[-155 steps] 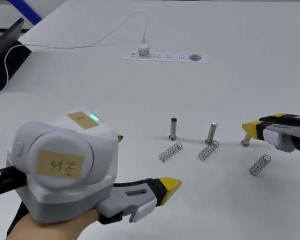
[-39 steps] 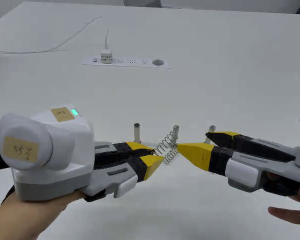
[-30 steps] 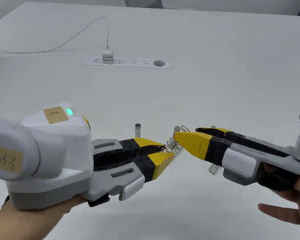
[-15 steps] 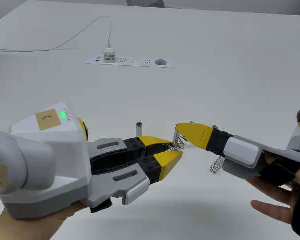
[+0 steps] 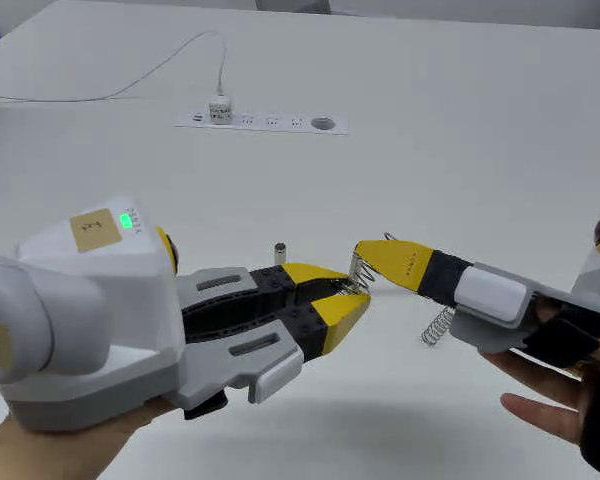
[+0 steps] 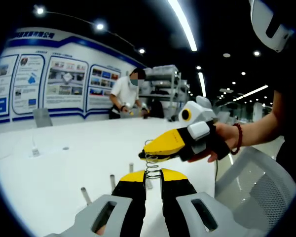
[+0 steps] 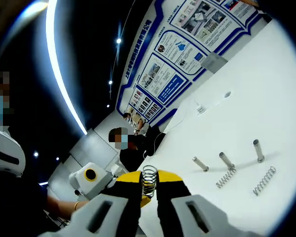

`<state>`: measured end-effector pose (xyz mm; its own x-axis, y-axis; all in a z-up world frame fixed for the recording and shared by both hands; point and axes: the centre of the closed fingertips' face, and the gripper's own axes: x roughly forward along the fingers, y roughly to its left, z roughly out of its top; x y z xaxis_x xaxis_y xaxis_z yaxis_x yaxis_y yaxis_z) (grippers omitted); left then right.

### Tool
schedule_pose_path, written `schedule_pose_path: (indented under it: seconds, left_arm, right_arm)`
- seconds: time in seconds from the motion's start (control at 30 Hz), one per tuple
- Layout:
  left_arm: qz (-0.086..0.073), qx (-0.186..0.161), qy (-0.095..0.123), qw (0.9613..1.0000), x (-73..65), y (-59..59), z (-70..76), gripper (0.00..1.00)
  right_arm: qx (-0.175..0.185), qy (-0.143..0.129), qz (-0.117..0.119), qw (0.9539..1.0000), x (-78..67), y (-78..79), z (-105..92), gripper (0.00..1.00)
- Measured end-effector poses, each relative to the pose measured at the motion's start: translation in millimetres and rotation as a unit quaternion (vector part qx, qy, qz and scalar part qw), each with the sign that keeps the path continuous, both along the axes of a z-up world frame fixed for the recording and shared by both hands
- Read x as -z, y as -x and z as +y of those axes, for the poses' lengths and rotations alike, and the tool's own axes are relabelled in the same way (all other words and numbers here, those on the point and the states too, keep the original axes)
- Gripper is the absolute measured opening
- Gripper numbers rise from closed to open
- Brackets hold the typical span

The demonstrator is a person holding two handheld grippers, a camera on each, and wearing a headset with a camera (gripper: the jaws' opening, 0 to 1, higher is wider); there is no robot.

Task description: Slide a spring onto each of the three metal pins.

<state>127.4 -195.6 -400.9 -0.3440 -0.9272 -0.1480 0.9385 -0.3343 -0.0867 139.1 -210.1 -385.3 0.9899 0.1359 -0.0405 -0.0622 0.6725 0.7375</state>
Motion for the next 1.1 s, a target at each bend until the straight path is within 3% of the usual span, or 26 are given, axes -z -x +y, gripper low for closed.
schedule_pose_path:
  seconds: [0.1,0.27,0.37,0.6,0.67,0.77,0.83,0.87,0.97,1.03,1.1]
  left_arm:
    - [-0.027,-0.001,-0.004,0.9996,1.0,0.0,0.0,0.10]
    - [-0.054,-0.007,-0.019,0.9984,4.1,-2.0,1.0,0.11]
    - [-0.057,-0.014,-0.028,0.9979,7.2,-4.9,2.2,0.11]
    - [-0.099,-0.037,-0.055,0.9929,22.7,-17.2,8.0,0.19]
    - [-0.095,-0.036,-0.064,0.9928,27.1,-17.8,10.8,0.19]
    - [-0.105,-0.049,-0.076,0.9904,35.1,-24.4,16.0,0.22]
    - [-0.102,-0.055,-0.081,0.9899,37.9,-27.6,17.8,0.23]
    - [-0.098,-0.062,-0.082,0.9899,38.8,-30.1,18.7,0.26]
    - [-0.089,-0.073,-0.082,0.9900,41.2,-34.0,20.6,0.36]
    - [-0.084,-0.079,-0.083,0.9898,42.2,-35.8,21.7,0.36]
    - [-0.083,-0.083,-0.085,0.9894,44.1,-37.3,22.3,0.39]
  right_arm:
    - [-0.005,0.018,0.000,0.9998,-0.2,-1.5,2.1,0.11]
    - [-0.010,0.048,0.004,0.9988,0.2,-4.9,5.9,0.11]
    - [-0.011,0.071,0.009,0.9974,1.7,-8.4,8.2,0.11]
    - [-0.013,0.126,0.008,0.9919,-0.8,-17.3,10.0,0.11]
    - [-0.013,0.145,0.005,0.9893,-1.9,-19.8,9.5,0.11]
    - [-0.014,0.185,0.008,0.9825,-0.5,-25.0,9.3,0.11]
    - [-0.014,0.208,0.012,0.9781,1.0,-28.1,9.1,0.11]
    - [-0.016,0.234,0.015,0.9720,2.8,-30.4,8.8,0.11]
    - [-0.017,0.278,0.024,0.9602,7.8,-36.1,7.9,0.11]
    - [-0.016,0.282,0.026,0.9589,9.4,-41.1,7.9,0.11]
    - [-0.013,0.300,0.027,0.9536,11.7,-46.8,4.7,0.11]
